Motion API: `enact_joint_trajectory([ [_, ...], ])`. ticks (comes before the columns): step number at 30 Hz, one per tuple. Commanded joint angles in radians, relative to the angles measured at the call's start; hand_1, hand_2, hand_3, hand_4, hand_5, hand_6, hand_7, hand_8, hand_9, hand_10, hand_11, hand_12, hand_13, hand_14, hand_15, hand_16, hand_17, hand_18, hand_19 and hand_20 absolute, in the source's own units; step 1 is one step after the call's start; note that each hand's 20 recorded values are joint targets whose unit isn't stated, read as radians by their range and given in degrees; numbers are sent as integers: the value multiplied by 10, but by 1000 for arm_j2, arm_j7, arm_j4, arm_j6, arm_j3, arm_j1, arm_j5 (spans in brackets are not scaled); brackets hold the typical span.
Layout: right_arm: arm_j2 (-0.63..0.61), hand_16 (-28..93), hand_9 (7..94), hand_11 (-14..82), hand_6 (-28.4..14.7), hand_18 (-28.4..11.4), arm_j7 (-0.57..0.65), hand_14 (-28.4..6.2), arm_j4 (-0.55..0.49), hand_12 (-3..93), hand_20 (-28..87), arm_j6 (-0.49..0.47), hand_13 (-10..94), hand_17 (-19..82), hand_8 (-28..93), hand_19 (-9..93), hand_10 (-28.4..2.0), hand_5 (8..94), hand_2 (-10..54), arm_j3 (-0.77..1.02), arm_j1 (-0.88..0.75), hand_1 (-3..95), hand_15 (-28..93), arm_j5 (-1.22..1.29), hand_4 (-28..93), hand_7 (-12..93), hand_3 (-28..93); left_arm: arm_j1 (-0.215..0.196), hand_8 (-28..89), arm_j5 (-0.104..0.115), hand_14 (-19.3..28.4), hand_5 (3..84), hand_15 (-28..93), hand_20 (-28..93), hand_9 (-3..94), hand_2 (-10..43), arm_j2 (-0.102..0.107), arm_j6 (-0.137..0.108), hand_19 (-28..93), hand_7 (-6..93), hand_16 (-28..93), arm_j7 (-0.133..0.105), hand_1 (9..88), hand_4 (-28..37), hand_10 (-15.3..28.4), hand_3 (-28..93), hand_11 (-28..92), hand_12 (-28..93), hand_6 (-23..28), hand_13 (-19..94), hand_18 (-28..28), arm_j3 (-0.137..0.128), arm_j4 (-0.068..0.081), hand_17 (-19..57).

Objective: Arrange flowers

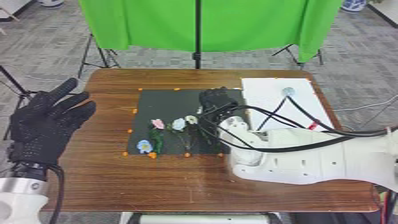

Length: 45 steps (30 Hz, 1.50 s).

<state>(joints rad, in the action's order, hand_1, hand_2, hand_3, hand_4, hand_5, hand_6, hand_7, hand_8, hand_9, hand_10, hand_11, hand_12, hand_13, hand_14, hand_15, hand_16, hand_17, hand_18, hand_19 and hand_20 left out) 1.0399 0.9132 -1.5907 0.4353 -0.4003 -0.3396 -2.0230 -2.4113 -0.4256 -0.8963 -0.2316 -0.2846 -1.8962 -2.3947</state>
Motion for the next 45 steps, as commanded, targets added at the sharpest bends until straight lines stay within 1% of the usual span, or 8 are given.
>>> enact_joint_trajectory([
  [1, 4, 186, 862, 197, 33, -165, -9, -34, -24, 262, 115, -71, 795, 332, -30, 841, -74, 722, -95, 15, -5, 466, 578, 21, -283, 201, 717, -2, -98, -2, 284, 373, 605, 151, 345, 84, -1, 13, 656, 152, -127, 26, 221, -262, 221, 774, 306, 115, 107, 264, 267, -3, 8, -60],
  [6, -7, 176, 828, 241, 26, -168, -17, -39, -42, 225, 134, -99, 775, 317, -87, 827, -82, 684, -95, 36, -11, 417, 589, 41, -283, 192, 759, 8, -97, -4, 284, 373, 605, 151, 344, 84, -1, 14, 655, 152, -127, 36, 221, -262, 221, 774, 307, 116, 107, 263, 267, 1, 10, -60],
  [9, -11, 171, 812, 267, 25, -171, -20, -43, -50, 201, 148, -102, 769, 313, -135, 823, -89, 674, -95, 34, -5, 399, 595, 30, -283, 196, 772, 3, -97, -1, 284, 373, 605, 151, 344, 85, -2, 5, 655, 153, -127, 27, 221, -262, 221, 774, 306, 116, 107, 263, 268, 2, 8, -60],
  [15, -36, 170, 800, 286, 16, -179, -3, -49, -86, 178, 158, -140, 763, 306, -137, 821, -97, 659, -95, 45, 8, 369, 602, 33, -283, 189, 783, -17, -97, -2, 284, 372, 605, 152, 345, 85, -11, 1, 655, 154, -127, 28, 221, -262, 221, 774, 307, 116, 107, 263, 267, -7, 0, -60],
  [19, -50, 170, 798, 292, 11, -184, -18, -53, -103, 174, 165, -145, 761, 304, -134, 822, -99, 647, -95, 62, 18, 364, 609, 44, -283, 182, 780, -29, -98, 1, 284, 373, 605, 152, 345, 85, -14, -9, 656, 153, -127, 16, 221, -262, 221, 774, 307, 116, 107, 264, 267, -9, -2, -60],
  [32, -81, 167, 787, 301, 2, -194, -51, -58, -156, 170, 181, -98, 758, 300, -127, 816, -102, 638, -95, 83, 66, 349, 624, 31, -283, 172, 770, -60, -98, 0, 284, 373, 605, 152, 344, 84, -32, -25, 656, 154, -127, -1, 221, -262, 221, 774, 308, 116, 107, 264, 267, -15, -15, -59],
  [38, -161, 165, 777, 295, 1, -199, -30, -63, -139, 168, 181, -105, 750, 299, -127, 802, -104, 637, -95, 165, 61, 344, 622, 85, -283, 171, 768, -56, -98, -3, 284, 373, 605, 152, 345, 84, -34, -26, 656, 154, -127, -1, 221, -262, 220, 774, 307, 116, 107, 263, 267, -8, -16, -59],
  [45, -293, 149, 728, 245, -23, -216, 39, -92, -70, 150, 167, -145, 733, 308, -121, 785, -143, 553, -95, 299, 13, 310, 603, 216, -275, 148, 764, -55, -98, 1, 284, 373, 605, 152, 345, 84, -31, -35, 656, 153, -127, -9, 221, -262, 220, 774, 307, 116, 107, 263, 267, 7, -16, -59],
])
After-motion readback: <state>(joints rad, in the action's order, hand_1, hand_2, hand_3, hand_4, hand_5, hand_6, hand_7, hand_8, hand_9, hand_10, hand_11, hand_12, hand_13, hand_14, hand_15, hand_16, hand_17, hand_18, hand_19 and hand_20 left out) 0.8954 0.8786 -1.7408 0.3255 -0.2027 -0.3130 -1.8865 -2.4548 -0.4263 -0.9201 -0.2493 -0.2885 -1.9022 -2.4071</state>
